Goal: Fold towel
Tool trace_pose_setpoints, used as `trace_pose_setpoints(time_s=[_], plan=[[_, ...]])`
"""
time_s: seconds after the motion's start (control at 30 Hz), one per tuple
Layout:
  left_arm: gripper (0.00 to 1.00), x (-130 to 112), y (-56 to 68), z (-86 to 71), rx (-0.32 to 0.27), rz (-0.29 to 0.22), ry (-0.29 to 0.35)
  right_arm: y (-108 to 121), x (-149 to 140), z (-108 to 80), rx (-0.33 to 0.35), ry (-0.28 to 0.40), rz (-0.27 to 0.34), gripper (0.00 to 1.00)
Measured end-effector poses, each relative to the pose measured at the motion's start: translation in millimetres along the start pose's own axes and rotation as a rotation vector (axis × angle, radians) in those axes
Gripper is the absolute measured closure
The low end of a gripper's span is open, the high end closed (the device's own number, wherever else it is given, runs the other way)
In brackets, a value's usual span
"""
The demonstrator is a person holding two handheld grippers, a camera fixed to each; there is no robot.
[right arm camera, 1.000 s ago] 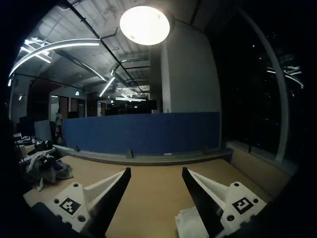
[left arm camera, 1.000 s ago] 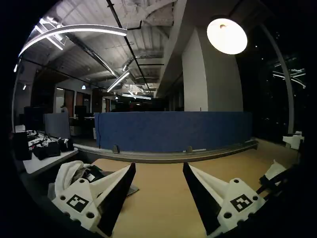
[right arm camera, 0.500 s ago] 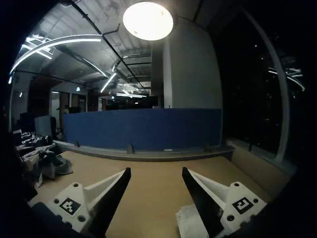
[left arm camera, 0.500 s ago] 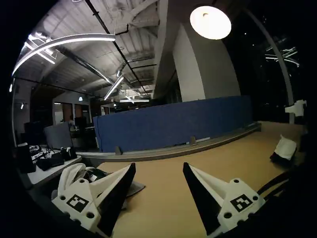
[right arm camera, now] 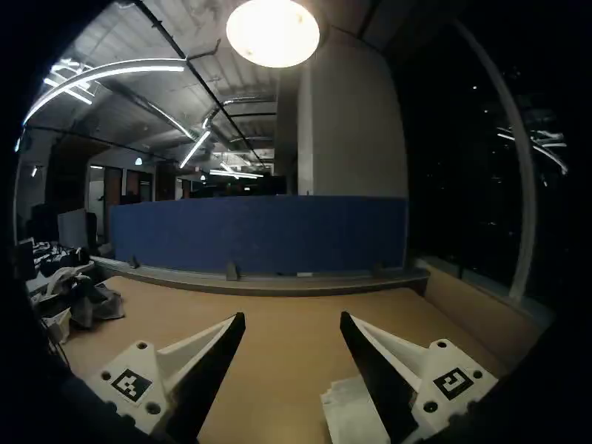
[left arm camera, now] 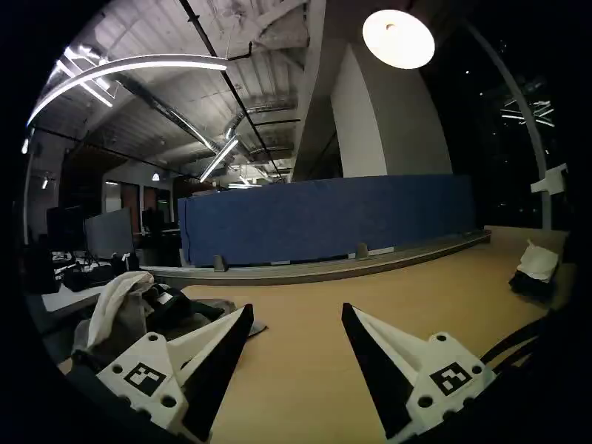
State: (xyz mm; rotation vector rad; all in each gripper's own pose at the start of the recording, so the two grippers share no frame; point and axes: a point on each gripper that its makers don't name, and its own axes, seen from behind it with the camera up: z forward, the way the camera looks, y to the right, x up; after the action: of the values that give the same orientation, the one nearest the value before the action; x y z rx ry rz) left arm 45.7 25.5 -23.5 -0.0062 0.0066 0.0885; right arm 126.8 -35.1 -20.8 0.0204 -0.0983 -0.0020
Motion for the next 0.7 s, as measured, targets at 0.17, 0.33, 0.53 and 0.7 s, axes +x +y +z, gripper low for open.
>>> trace_pose_setpoints(time_s=[0.17,0.33,0.53,0.7], plan=[[0.12,-10.9,-3.4,5.2,0.006,0.005,0.017,-15.4,-3.0,7.8,0.025,0.007,-0.025,0.00],[0.12,-21.2,-9.8,12.2,0.008,-0.002,0.025,-23.6,-7.7,13.9,0.035,0.012,-0.028,0.00],[0.12,-29.6,-18.8,18.4,0.015,-0.029,0.033,-31.5,-13.3,20.1,0.043,0.012,-0.039,0.00],[0.11,-35.0,-19.8,21.8,0.017,-0.043,0.035,-38.8,-15.9,24.0,0.055,0.015,-0.045,0.00]])
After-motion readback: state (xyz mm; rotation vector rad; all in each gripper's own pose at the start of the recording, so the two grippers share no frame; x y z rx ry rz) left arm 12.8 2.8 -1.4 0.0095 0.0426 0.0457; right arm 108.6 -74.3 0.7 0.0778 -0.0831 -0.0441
